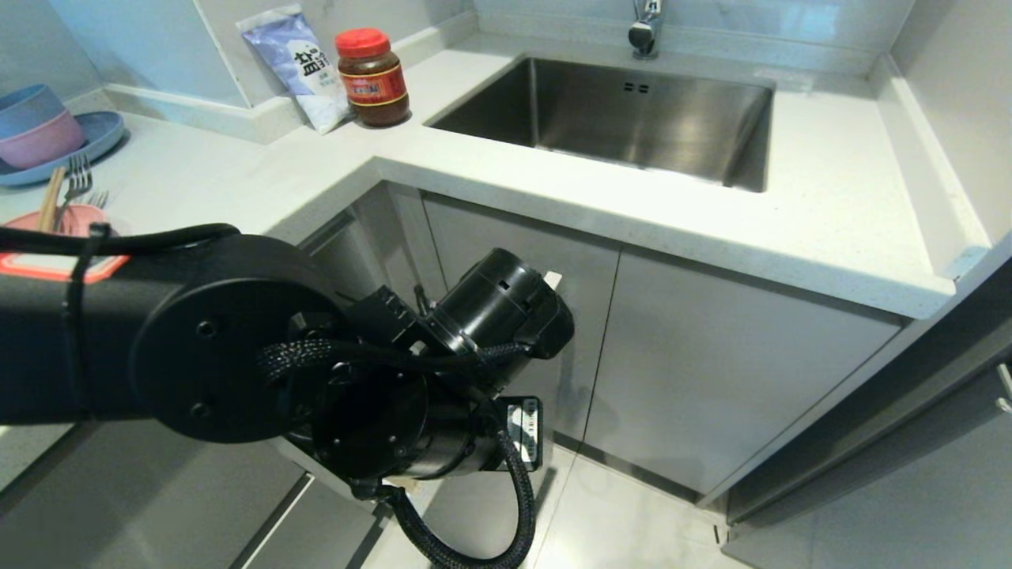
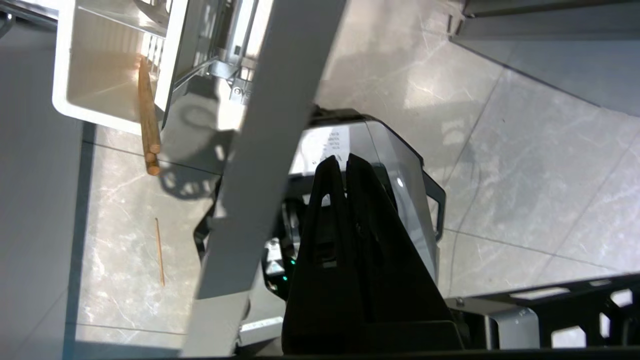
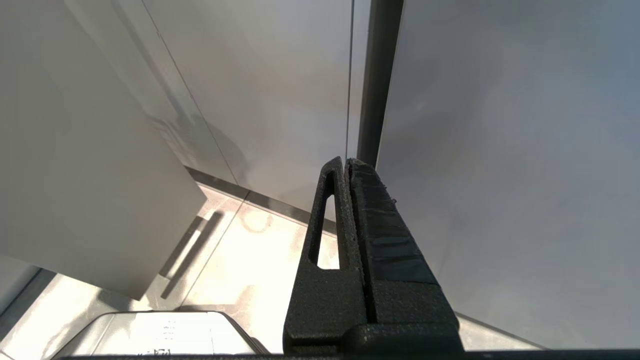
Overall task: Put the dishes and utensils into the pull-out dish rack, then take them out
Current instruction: Close the cupboard
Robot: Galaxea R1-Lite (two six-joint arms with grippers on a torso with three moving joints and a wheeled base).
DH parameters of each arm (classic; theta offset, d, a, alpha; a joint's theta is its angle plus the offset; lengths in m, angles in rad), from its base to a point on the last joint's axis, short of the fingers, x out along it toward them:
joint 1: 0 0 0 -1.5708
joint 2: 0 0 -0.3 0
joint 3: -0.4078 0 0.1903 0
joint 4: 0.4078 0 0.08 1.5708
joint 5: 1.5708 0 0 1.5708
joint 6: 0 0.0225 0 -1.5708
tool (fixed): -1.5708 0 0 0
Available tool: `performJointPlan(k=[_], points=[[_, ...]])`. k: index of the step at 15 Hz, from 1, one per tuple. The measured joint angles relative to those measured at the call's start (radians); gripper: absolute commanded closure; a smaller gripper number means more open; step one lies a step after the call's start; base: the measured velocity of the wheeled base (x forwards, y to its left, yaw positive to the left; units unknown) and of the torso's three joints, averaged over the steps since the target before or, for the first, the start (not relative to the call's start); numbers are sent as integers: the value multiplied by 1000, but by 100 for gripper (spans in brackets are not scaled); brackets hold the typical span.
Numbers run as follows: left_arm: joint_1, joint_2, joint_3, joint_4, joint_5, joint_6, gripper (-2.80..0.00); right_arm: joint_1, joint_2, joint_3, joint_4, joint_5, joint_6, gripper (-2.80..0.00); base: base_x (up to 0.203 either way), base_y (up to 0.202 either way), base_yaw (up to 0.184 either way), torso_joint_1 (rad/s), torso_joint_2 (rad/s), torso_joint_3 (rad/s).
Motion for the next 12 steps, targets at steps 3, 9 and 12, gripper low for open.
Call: performJointPlan(k=[3, 9, 12], points=[[13, -3, 0, 12, 75, 1, 0, 0, 0, 0, 0, 0, 0, 0, 0, 0, 0, 0, 0, 0], [56, -11, 3, 56, 203, 24, 0, 0, 0, 0, 0, 0, 0, 0, 0, 0, 0, 0, 0, 0], [104, -28, 3, 55, 205, 61, 0, 0, 0, 0, 0, 0, 0, 0, 0, 0, 0, 0, 0, 0]])
